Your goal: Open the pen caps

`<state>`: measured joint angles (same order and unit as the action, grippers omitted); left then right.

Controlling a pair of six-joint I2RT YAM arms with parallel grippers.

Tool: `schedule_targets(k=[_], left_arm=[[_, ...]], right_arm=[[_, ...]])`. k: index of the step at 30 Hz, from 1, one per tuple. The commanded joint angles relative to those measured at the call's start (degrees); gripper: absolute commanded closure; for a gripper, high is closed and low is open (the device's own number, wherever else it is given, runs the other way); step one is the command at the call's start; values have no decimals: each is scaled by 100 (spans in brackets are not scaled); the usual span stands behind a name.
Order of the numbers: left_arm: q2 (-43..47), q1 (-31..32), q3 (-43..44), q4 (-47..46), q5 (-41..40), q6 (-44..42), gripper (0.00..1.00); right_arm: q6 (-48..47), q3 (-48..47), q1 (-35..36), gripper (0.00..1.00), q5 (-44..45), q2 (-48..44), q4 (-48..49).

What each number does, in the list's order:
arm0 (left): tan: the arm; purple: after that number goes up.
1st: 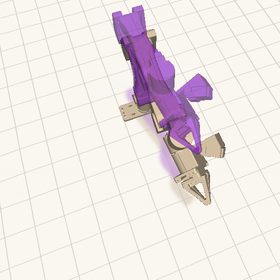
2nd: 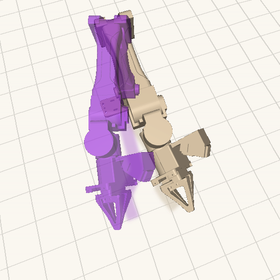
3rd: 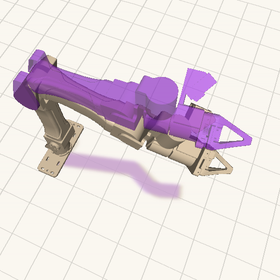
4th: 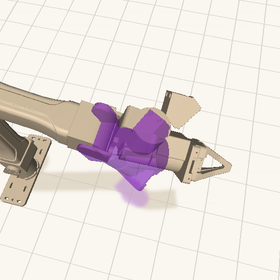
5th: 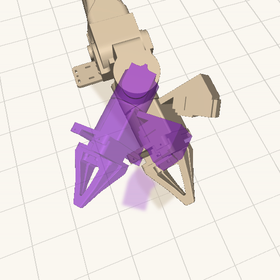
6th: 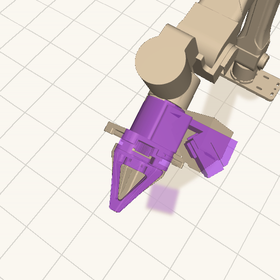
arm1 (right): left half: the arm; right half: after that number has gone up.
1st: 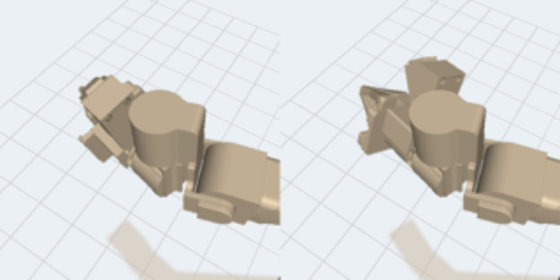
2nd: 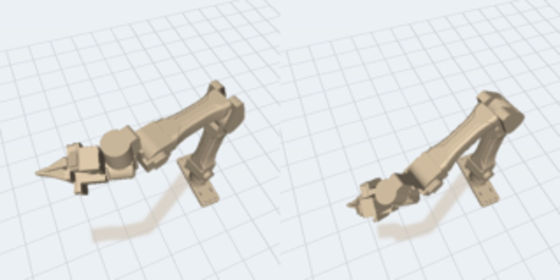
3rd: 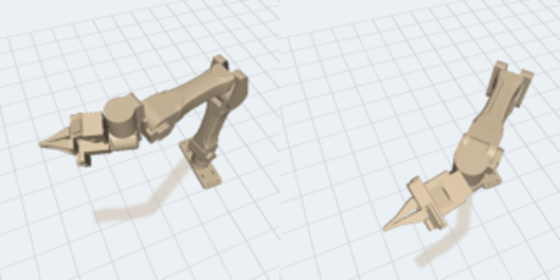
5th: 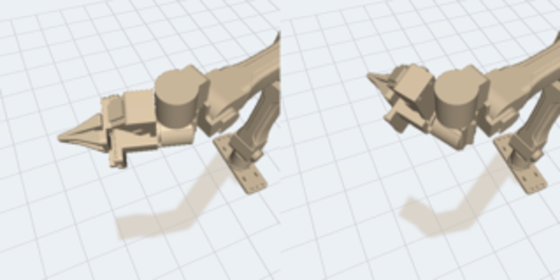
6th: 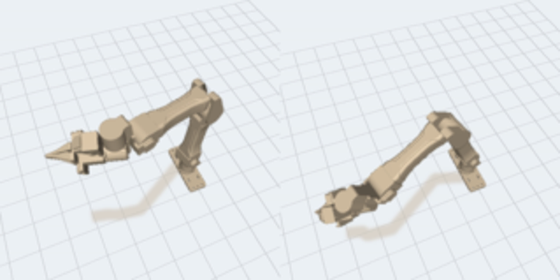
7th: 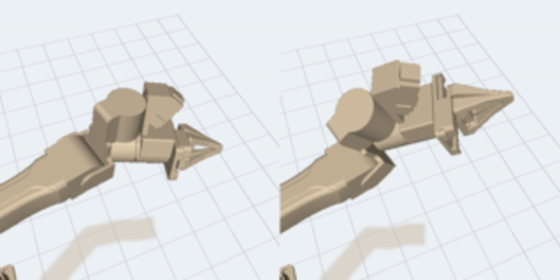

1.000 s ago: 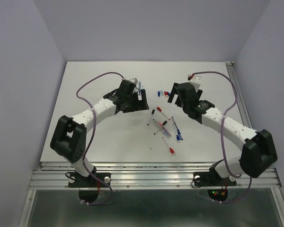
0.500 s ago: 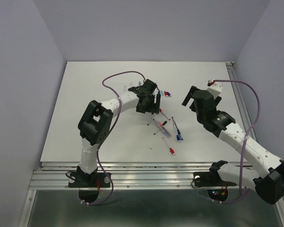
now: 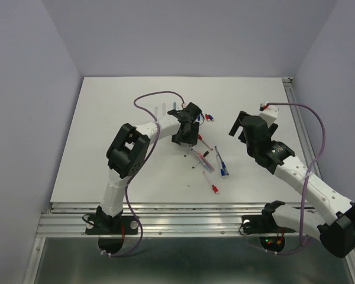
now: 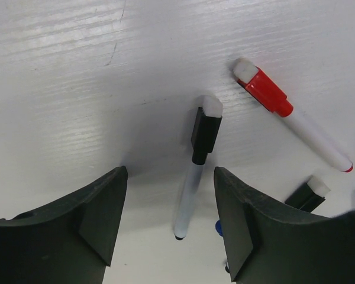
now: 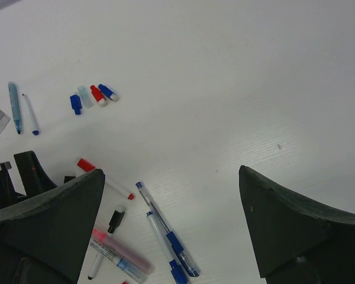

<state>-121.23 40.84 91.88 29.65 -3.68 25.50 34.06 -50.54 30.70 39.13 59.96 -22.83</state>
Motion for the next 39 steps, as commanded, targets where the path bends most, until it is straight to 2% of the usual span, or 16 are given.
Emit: schedule_targets(k=[1,4,5,9,12,18,20,21,22,26,33,39], left_arm=[[-67,82,155,208,-177,-1,29],[-103,135,-55,217,-71,-10,32],[-94,178,-117,208,-62,-1,37],[-41,266,-477,173,-115,-10,40],[-32,310,-697,103,-124,-10,55],[-24,319,-873,-134,218,-88,66],[-24,319,-856,-135,228,-124,76],[-15,311,-838,-117,184,-115,92],[-6,293,-821,-91,53,-106,100],[239,118,-768,-196,-10,-98,100],[1599,-155,-1127,-1038,157,-132,100],[2637,-146,-1821,-1671,1000,-229,100]], right_arm=[[-110,168,-55,0,103,-108,77],[-137,203,-55,0,112,-82,103],[-137,212,-64,0,103,-55,86],[-119,220,-55,0,15,-20,138],[-145,229,-64,0,-125,50,182],[-172,203,-64,0,-204,156,200],[-233,194,-64,0,-327,182,226],[-260,177,-73,0,-458,200,226],[-277,168,-64,0,-546,209,252],[-313,124,-64,0,-1012,182,375],[-243,273,-64,0,-2277,-125,1156],[-225,264,-64,0,-3280,-257,1719]])
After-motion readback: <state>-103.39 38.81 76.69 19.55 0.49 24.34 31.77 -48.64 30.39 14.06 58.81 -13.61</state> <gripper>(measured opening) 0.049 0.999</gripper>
